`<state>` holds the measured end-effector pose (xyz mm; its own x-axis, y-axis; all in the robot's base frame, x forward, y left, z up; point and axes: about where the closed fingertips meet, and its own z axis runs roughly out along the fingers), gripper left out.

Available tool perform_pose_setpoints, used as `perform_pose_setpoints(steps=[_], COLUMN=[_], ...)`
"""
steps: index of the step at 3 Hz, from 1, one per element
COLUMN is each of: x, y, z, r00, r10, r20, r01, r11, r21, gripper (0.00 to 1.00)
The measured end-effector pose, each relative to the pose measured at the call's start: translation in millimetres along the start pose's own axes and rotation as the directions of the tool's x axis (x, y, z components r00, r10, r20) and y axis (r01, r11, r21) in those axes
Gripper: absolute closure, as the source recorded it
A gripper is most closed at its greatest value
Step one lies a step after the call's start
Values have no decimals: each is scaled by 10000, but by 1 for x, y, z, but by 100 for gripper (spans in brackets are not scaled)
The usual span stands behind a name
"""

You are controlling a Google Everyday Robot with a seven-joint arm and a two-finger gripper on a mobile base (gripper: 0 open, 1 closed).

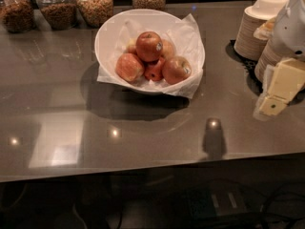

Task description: Pick apple from white bowl

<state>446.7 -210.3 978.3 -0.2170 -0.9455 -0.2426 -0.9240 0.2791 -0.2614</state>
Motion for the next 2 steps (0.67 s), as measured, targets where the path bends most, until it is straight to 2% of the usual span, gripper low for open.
perform_pose_setpoints(steps=[1,2], x=[-24,-55], y=[-19,-45], z=[10,22], r00=[9965,9821], r10=[146,438], r20=[827,1832], r01=[-164,-510], r11=[9997,9981], r21=[200,349], gripper=[0,0])
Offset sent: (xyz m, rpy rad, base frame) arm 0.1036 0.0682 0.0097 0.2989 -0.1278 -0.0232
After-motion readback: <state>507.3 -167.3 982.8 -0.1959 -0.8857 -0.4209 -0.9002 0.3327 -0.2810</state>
